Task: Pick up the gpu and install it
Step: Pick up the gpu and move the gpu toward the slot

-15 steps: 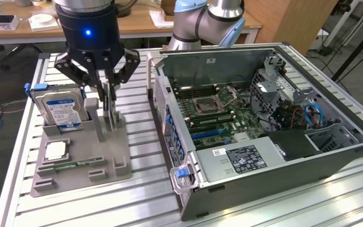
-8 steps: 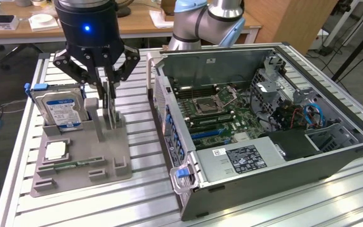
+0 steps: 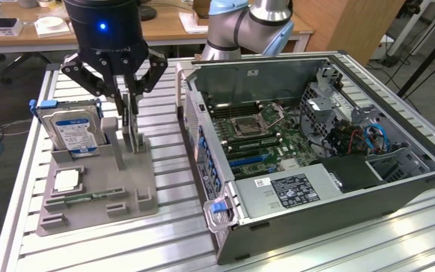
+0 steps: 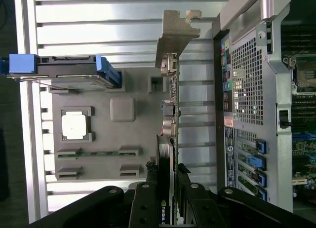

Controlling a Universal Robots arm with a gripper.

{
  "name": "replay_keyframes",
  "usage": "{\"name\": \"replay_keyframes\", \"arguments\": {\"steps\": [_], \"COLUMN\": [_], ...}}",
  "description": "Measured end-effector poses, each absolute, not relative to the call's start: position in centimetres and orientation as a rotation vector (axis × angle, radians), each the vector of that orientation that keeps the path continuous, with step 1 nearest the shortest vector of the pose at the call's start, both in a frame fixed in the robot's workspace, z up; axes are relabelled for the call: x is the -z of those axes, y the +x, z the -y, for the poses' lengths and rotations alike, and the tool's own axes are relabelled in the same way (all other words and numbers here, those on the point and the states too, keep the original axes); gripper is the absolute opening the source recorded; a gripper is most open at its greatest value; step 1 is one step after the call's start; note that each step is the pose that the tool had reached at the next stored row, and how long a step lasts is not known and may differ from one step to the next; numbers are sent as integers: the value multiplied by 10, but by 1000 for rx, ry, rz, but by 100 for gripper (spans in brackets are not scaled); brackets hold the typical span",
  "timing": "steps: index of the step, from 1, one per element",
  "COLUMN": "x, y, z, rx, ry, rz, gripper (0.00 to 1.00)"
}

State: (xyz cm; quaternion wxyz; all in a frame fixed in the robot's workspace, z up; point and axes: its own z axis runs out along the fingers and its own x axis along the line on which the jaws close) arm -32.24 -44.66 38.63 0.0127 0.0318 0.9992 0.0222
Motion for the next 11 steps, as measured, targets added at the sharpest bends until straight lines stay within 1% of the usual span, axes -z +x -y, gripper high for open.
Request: {"name": "replay_keyframes", "arguments": {"steps": [11], "x": [-402], "y": [-322], "z": [447], "rx": [-69], "ry": [99], "rz": [-3114], "gripper": [26]}}
